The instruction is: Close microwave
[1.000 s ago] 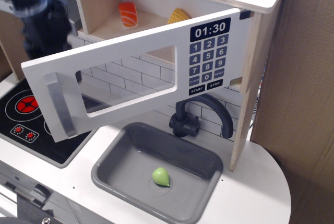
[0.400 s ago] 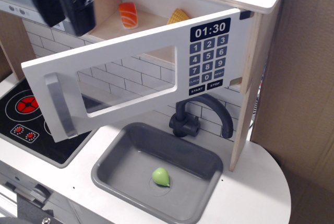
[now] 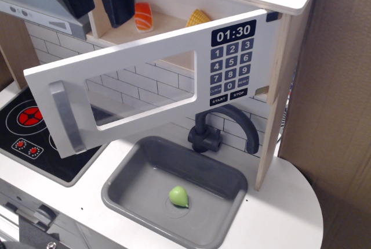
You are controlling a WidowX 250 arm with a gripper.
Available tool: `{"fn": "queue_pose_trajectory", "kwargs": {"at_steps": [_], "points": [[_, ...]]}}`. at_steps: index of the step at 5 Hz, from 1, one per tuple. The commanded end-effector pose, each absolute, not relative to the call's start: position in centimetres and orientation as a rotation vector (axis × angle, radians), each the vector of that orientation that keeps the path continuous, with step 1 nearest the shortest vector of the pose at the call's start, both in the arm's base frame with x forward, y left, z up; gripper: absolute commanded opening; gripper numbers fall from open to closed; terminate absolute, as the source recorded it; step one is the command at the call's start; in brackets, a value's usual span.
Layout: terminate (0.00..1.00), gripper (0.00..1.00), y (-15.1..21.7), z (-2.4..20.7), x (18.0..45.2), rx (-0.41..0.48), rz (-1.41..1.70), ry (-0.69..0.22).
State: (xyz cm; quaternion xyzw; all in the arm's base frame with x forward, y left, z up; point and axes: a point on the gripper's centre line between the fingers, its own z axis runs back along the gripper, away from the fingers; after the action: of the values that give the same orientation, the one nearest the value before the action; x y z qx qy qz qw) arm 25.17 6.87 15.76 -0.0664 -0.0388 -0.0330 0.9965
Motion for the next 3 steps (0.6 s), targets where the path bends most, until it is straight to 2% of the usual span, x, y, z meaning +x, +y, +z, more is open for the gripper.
{"fn": "queue_pose_trajectory", "kwargs": {"at_steps": [1, 3], "points": [[0.00, 1.00, 5.8, 15.1, 25.6, -0.121, -0.079, -0.140], [0.00, 1.00, 7.0, 13.6, 26.3, -0.015, -0.167, -0.163]]}}
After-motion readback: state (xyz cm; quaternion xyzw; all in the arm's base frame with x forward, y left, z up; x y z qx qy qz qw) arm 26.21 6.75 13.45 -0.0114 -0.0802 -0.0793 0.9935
